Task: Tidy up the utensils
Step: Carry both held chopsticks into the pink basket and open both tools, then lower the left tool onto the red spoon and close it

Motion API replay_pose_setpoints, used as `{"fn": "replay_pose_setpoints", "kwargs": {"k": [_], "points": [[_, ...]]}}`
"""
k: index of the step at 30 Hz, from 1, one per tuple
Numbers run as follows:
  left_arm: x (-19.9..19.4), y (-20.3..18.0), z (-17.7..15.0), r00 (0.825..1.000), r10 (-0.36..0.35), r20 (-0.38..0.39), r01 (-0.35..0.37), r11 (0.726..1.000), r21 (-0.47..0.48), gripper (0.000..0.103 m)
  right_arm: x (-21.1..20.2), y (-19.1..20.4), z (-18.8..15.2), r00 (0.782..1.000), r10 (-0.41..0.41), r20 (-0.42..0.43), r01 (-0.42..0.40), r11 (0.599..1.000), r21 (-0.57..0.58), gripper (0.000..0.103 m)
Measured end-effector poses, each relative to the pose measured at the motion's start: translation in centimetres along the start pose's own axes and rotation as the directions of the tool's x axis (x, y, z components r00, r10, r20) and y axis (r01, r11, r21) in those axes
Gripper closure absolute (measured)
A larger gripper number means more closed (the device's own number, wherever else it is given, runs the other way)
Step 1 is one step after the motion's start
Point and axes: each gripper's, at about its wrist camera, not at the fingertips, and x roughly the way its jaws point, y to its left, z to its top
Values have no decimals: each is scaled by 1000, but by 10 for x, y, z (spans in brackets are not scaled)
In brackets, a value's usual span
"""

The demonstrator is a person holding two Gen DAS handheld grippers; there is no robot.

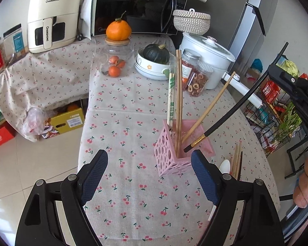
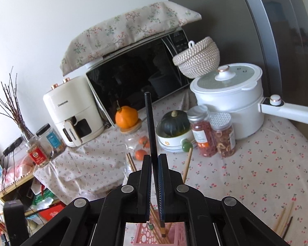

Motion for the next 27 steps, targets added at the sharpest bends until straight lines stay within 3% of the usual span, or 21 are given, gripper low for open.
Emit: {"fn": "replay_pose_setpoints", "kwargs": {"k": [9, 12, 17, 22, 27], "points": [[-1, 0, -1, 1000, -5, -7, 5, 1000, -5, 14, 28, -6, -18, 996, -31, -86, 32, 999, 8, 96], [-2, -1, -2, 1000, 5, -8, -5, 1000, -7, 14, 27, -12, -19, 994, -21, -106, 26, 999, 46, 89], [-6, -5, -3, 1000, -1, -13, 1, 1000, -19, 13, 5, -17, -10, 997, -4, -76, 9, 998, 58, 55], [-10, -16, -7, 1000, -2, -13, 2, 1000, -8, 11, -20, -25, -6, 996, -49, -69, 49, 999, -2, 36], [-11, -38, -14, 999, 0, -35, 1, 999, 33, 10, -44, -44, -10, 984, -157, -83, 151, 986, -74, 22]]}}
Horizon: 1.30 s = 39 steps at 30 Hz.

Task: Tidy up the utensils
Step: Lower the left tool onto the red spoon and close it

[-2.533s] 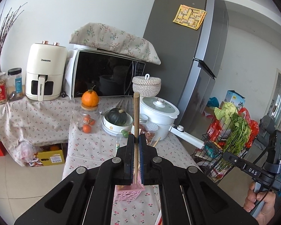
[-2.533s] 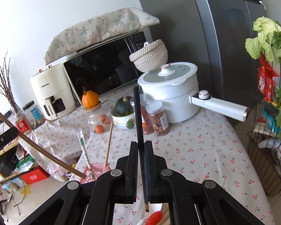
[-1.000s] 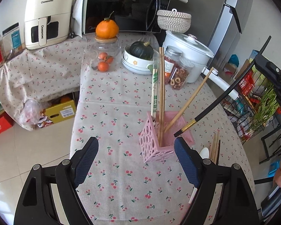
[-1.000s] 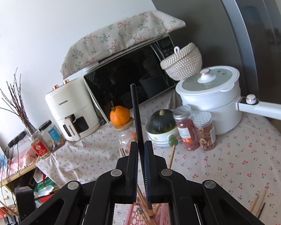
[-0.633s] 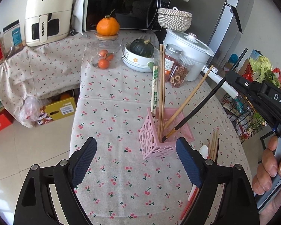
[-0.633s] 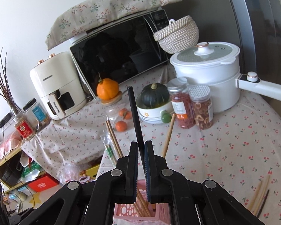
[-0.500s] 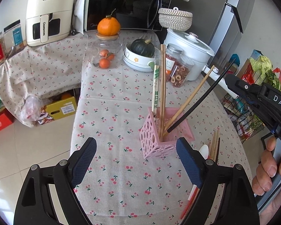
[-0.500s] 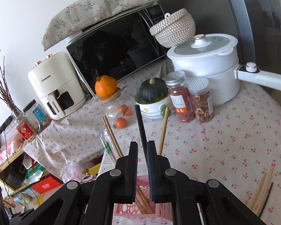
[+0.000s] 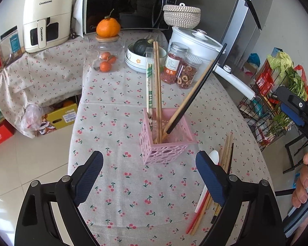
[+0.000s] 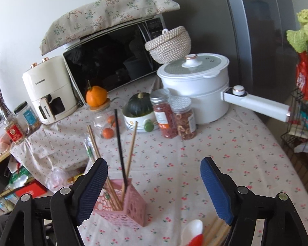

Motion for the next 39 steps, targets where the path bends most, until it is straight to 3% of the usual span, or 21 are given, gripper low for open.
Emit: {"fn": "replay_pose_setpoints", "kwargs": {"k": [5, 11, 18, 23, 24, 27, 29, 32, 39], "points": [[6, -29, -11, 999, 9, -36, -7, 998, 58, 8, -17, -35, -7, 996, -85, -33, 86, 996, 22, 13], [24, -69, -33, 995, 13, -103, 2, 990, 141, 8, -21, -76, -19, 980, -160, -115, 169, 983, 74, 11], [52, -108, -51, 981, 15, -193, 38, 964, 264, 8, -12, -105, -40, 932, -262, -252, 274, 962, 14, 11], [73, -125, -49, 967, -82, -242, 140, 963, 232, 10, -6, -123, -52, 903, -291, -315, 299, 954, -23, 11], [78, -129, -47, 963, -106, -249, 162, 963, 217, 12, -5, -126, -54, 898, -297, -324, 304, 952, -31, 11], [95, -141, -46, 946, -161, -281, 219, 958, 187, 34, -3, -137, -57, 888, -306, -342, 314, 949, -34, 11], [107, -146, -47, 937, -168, -306, 230, 956, 181, 55, -1, -146, -59, 886, -300, -353, 315, 949, -16, 11], [123, -151, -50, 930, -162, -329, 232, 955, 184, 69, 0, -159, -60, 884, -284, -371, 316, 949, 26, 11], [145, -161, -48, 933, -123, -338, 205, 954, 220, 72, 5, -170, -62, 879, -262, -398, 309, 949, 57, 11]]}}
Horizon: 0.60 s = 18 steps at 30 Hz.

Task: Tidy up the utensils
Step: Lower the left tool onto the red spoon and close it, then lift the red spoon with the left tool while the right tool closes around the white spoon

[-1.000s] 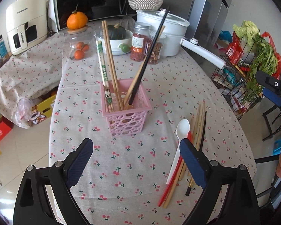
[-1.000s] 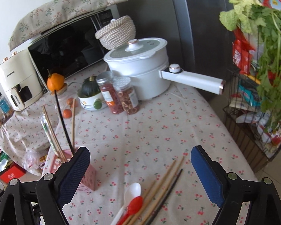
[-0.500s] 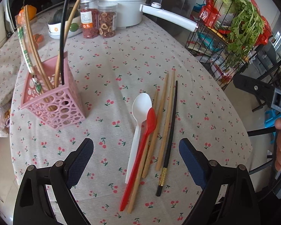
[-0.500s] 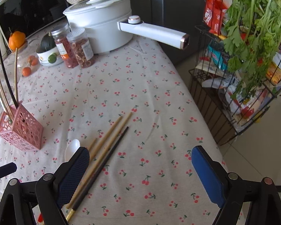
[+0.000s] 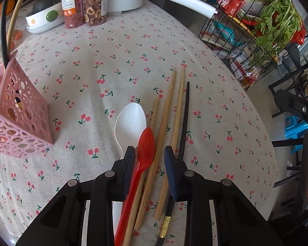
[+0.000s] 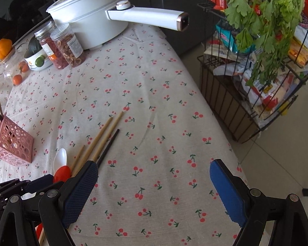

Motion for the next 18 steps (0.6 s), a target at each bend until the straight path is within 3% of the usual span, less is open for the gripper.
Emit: {"fn": "replay_pose_setpoints", "kwargs": {"k": [8, 18], "points": [[6, 1, 5, 1000, 22, -8, -22, 1000, 5, 98, 7, 2, 3, 1000, -2, -16, 2, 1000, -12, 11], [-69, 10, 2, 986, -53, 155, 59, 998, -33, 99, 14, 17, 3, 1000, -5, -31, 4, 1000, -31, 11]]}}
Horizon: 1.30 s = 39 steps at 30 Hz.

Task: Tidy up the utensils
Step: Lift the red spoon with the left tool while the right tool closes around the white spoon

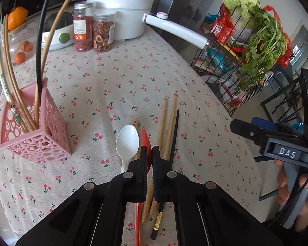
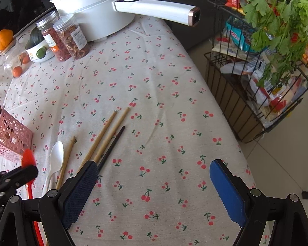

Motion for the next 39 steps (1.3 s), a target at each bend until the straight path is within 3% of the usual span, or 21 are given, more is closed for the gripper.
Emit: {"fn": "replay_pose_setpoints", "kwargs": {"k": [5, 16, 18, 23, 27, 32, 39], "points": [[-38, 3, -2, 997, -1, 83, 1, 1000, 5, 100, 6, 11, -1, 1000, 13, -19, -13, 1000, -9, 11], [-99, 37, -18, 983, 35, 179, -35, 999, -5, 100, 44, 61, 1, 977, 163, -137, -167, 986, -21, 11], [-105, 47, -23, 982, 46, 185, -44, 999, -11, 100, 54, 72, 1, 964, 207, -169, -216, 976, -33, 18], [-112, 68, -30, 982, 56, 178, -50, 998, -38, 100, 76, 95, 3, 919, 310, -243, -323, 946, -13, 56], [-115, 80, -33, 983, 55, 175, -47, 997, -54, 100, 81, 108, 12, 925, 321, -204, -334, 942, -30, 60], [-117, 87, -33, 984, 43, 172, -33, 998, -61, 100, 94, 113, 21, 920, 338, -197, -349, 937, -23, 75], [-117, 90, -31, 985, 30, 169, -20, 998, -60, 100, 105, 120, 26, 912, 357, -203, -371, 928, -32, 80]]}}
